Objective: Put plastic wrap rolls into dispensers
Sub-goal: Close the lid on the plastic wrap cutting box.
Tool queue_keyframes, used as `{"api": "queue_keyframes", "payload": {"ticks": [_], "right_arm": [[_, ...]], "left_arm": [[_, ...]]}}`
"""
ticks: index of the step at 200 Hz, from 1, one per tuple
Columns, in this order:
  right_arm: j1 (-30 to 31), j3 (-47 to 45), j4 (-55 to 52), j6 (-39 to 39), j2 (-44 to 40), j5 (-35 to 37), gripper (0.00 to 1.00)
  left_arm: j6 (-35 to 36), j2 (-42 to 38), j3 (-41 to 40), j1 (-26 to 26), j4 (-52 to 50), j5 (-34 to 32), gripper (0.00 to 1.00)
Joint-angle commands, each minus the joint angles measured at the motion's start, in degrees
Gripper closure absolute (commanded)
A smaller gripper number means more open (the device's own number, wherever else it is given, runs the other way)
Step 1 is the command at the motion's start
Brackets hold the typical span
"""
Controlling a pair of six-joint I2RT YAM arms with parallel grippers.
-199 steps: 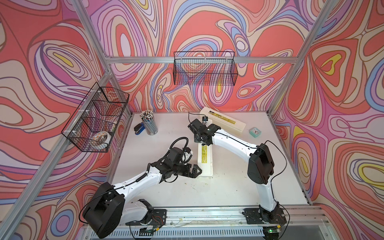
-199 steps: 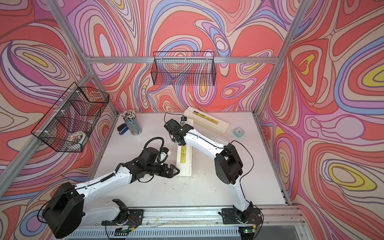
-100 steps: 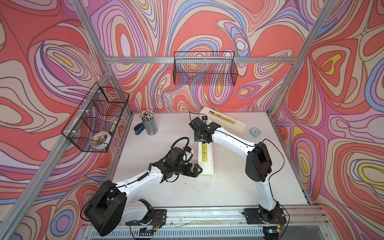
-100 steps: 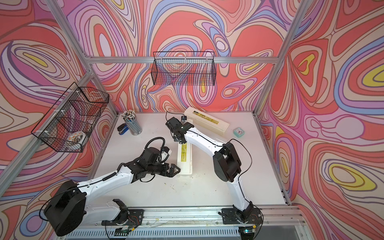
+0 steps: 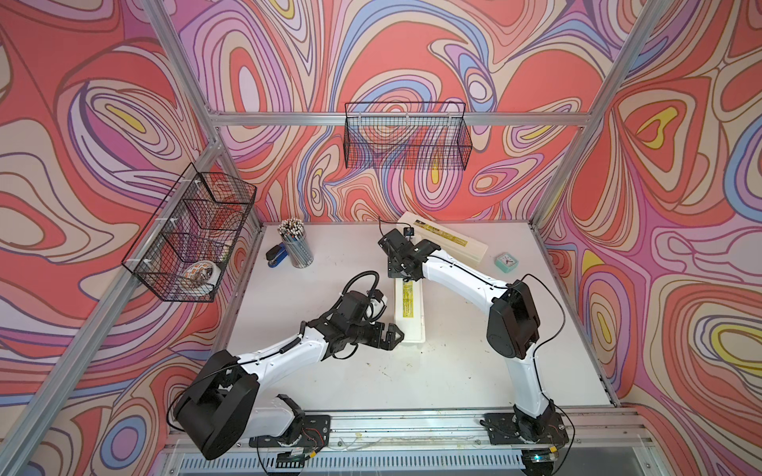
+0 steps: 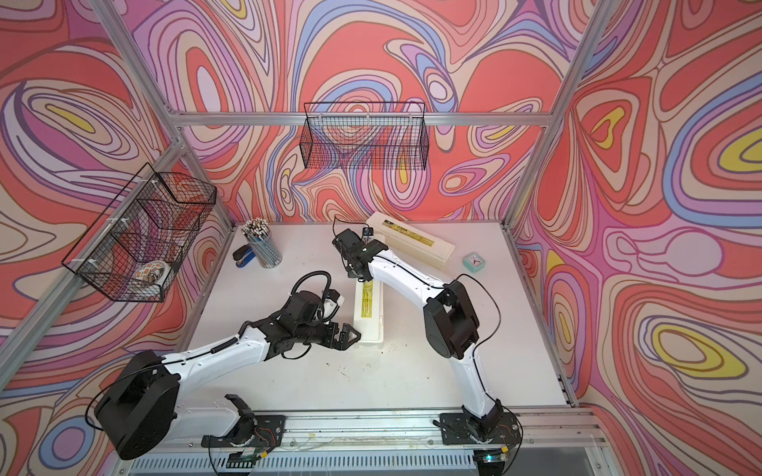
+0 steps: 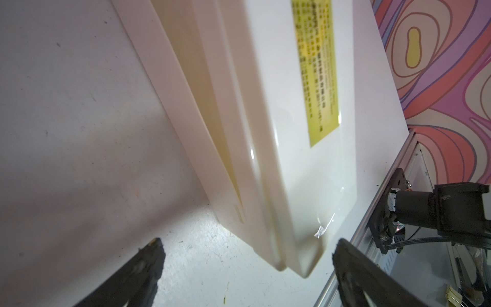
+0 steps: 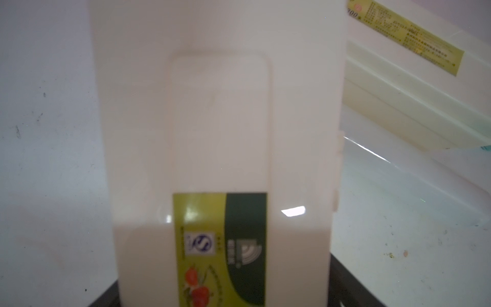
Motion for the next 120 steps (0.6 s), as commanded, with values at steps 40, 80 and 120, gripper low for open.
{"api": "queue_keyframes", "payload": {"ticks": [40,80,120], "right_arm": [[-1.3,2.2,2.3,-0.6,2.2,1.6,0.54],[-1.8,2.9,2.2,-0.6,3.2,1.6,0.5],[-2.4,3.4,2.4,-0.9,3.9,1.2,0.38]], "left_arm": [[1.1,7.0,2.8,-0.3,3.6,0.3,0.0],[1.0,9.3,2.8,-0.2,4.1,-0.8,0.0],[0.9,11.3,3.0,-0.2,4.4,-1.7,0.0]]}}
